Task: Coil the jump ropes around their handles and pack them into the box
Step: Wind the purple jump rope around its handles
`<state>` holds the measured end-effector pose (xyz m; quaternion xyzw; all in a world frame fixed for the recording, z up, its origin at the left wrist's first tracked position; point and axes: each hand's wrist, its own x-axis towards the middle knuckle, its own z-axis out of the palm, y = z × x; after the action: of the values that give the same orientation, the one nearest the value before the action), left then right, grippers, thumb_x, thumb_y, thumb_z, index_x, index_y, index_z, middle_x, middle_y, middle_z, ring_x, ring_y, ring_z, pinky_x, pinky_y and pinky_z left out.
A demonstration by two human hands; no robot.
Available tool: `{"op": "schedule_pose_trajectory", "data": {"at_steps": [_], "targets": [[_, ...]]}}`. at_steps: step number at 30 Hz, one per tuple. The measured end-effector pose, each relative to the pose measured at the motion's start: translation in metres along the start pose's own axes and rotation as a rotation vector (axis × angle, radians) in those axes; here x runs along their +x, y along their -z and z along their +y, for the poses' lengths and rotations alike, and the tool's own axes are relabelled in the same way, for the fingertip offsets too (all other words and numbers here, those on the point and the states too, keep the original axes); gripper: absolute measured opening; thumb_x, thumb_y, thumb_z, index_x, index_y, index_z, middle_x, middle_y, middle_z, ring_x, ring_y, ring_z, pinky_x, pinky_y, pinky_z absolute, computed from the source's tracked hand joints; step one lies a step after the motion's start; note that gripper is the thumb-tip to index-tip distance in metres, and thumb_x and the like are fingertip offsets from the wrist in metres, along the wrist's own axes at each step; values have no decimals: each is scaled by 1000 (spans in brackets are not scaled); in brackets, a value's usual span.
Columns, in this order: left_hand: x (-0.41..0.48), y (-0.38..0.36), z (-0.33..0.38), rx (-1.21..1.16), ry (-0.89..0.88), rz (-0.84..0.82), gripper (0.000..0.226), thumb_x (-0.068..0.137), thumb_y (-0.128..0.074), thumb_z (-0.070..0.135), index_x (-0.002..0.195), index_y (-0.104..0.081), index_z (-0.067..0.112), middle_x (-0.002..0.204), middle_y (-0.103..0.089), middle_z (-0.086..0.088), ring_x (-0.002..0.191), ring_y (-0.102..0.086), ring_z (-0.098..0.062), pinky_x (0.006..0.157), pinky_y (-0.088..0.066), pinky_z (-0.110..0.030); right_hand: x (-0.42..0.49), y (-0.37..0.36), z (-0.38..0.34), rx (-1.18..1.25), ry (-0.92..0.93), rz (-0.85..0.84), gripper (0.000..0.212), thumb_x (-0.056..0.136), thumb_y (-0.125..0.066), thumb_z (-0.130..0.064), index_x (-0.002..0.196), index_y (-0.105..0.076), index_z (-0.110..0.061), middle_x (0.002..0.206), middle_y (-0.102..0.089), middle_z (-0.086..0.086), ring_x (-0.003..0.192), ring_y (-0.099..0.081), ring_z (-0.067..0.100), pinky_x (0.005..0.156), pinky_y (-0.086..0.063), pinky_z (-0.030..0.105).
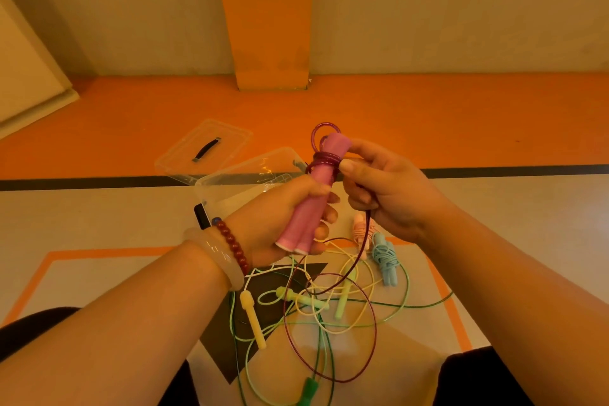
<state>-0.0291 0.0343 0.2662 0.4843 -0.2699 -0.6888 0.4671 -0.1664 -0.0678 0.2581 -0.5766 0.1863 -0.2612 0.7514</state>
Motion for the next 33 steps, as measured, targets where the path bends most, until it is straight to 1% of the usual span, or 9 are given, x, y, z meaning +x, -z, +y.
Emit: {"op": "schedule_pose_trajectory", "data": {"at_steps": [3, 5, 7, 10, 13, 19, 25, 29, 33], "targets": [[1, -3, 1, 362, -185, 278, 15, 97, -50, 30, 102, -56, 17, 87, -66, -2, 58, -63, -12, 59, -56, -31, -1, -3, -2, -59, -7, 139, 49, 79, -65, -18, 125, -53, -7, 72, -61, -2, 45, -36, 5, 43, -31, 16], [1, -3, -5, 658, -300, 350, 14, 97, -47, 39, 99, -54, 28, 92, -69, 4, 63, -68, -8, 64, -57, -31, -3, -7, -3, -124, -12, 204, 46, 83, -64, -15, 127, -53, -8, 74, -64, -3, 46, -38, 5, 44, -33, 16], [1, -6, -12, 764, -362, 415, 18, 97, -40, 47, 94, -52, 34, 88, -68, 6, 63, -69, -7, 64, -56, -32, -4, -14, -1, -162, -7, 246, 37, 86, -64, -13, 122, -56, -14, 75, -67, -4, 47, -39, 4, 46, -34, 17], [-1, -15, -14, 604, -361, 479, 39, 94, -29, 57, 86, -56, 30, 78, -67, 4, 58, -68, -12, 62, -56, -35, -3, -22, 0, -155, 4, 297, 27, 87, -65, -13, 112, -58, -22, 72, -67, -6, 48, -40, 5, 45, -34, 16], [-1, -18, -10, 548, -323, 527, 60, 78, -26, 71, 82, -60, 21, 70, -68, -1, 51, -66, -16, 54, -53, -31, -2, -27, 1, -127, -4, 328, 24, 87, -66, -13, 107, -57, -23, 64, -64, -9, 48, -43, 4, 44, -35, 15], [3, -16, -7, 457, -302, 515, 52, 92, -37, 60, 77, -62, 18, 58, -66, -3, 44, -62, -23, 41, -49, -25, -1, -22, 0, -94, -8, 267, 20, 87, -64, -11, 104, -58, -18, 61, -60, -6, 49, -48, 4, 46, -36, 15], [3, -16, -4, 224, -255, 433, 51, 87, -38, 65, 83, -62, 20, 58, -61, -4, 39, -52, -18, 40, -42, -22, 0, -11, -5, -147, 9, 186, 31, 78, -65, -18, 109, -60, -19, 69, -66, -3, 55, -56, 4, 48, -40, 15], [1, -13, -1, 25, -128, 281, 62, 82, -37, 69, 88, -61, 12, 55, -53, -2, 34, -44, -12, 35, -36, -17, -1, -4, -8, -190, 17, 137, 38, 73, -64, -23, 111, -61, -21, 71, -66, -5, 56, -54, 5, 49, -39, 15], [0, -8, -1, -46, -49, 208, 64, 85, -34, 70, 89, -58, 11, 55, -50, -1, 33, -42, -10, 34, -36, -16, -3, -9, -4, -207, 32, 174, 25, 84, -62, -12, 107, -63, -20, 69, -62, -3, 51, -46, 4, 47, -35, 14]]}}
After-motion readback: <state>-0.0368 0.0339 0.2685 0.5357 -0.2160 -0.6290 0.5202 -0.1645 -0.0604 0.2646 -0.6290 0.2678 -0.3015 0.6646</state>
